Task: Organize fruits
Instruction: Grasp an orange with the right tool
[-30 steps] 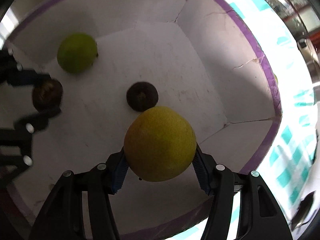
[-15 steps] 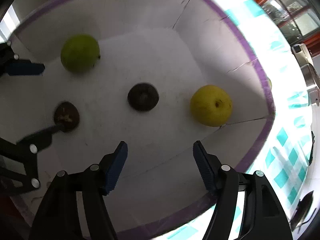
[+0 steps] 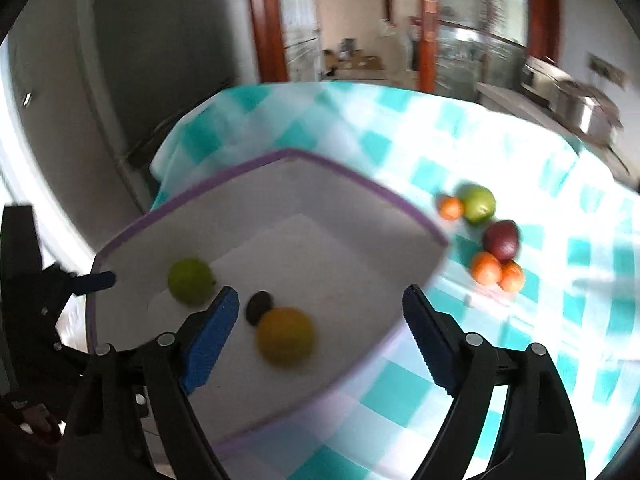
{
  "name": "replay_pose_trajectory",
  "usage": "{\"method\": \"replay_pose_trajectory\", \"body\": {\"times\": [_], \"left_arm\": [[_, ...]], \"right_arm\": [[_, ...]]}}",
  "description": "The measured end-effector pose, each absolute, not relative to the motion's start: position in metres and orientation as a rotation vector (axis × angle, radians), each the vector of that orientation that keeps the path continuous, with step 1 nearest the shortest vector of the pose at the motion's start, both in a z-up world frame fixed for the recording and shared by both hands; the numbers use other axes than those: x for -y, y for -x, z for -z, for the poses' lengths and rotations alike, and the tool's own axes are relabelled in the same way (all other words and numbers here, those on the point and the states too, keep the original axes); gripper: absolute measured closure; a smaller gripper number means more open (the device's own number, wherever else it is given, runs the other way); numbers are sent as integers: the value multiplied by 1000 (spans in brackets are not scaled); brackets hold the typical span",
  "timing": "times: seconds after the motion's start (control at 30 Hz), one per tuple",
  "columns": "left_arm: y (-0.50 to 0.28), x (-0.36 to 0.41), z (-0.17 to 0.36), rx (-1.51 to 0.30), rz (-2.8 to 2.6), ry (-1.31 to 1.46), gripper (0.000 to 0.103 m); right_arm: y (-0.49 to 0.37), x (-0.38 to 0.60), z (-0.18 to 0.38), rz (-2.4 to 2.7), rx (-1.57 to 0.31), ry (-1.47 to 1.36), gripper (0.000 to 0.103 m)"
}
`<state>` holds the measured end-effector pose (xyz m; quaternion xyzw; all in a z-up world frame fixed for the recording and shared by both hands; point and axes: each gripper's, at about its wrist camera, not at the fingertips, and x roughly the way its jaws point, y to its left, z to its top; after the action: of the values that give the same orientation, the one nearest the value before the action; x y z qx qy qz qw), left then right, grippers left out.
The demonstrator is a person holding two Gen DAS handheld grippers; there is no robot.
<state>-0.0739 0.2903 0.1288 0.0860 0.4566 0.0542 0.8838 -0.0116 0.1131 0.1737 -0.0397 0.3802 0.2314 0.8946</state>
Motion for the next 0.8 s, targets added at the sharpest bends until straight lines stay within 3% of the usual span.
{"method": "replay_pose_trajectory", "body": {"times": [0.37, 0.8], "left_arm": [[33, -234, -154, -851, -228, -143, 5], [13, -90, -177, -781, -33, -200, 5]], "right_arm": [[-36, 48, -99, -133, -924, -111, 22], [-150, 61, -27, -289, -1016, 83, 35]]}}
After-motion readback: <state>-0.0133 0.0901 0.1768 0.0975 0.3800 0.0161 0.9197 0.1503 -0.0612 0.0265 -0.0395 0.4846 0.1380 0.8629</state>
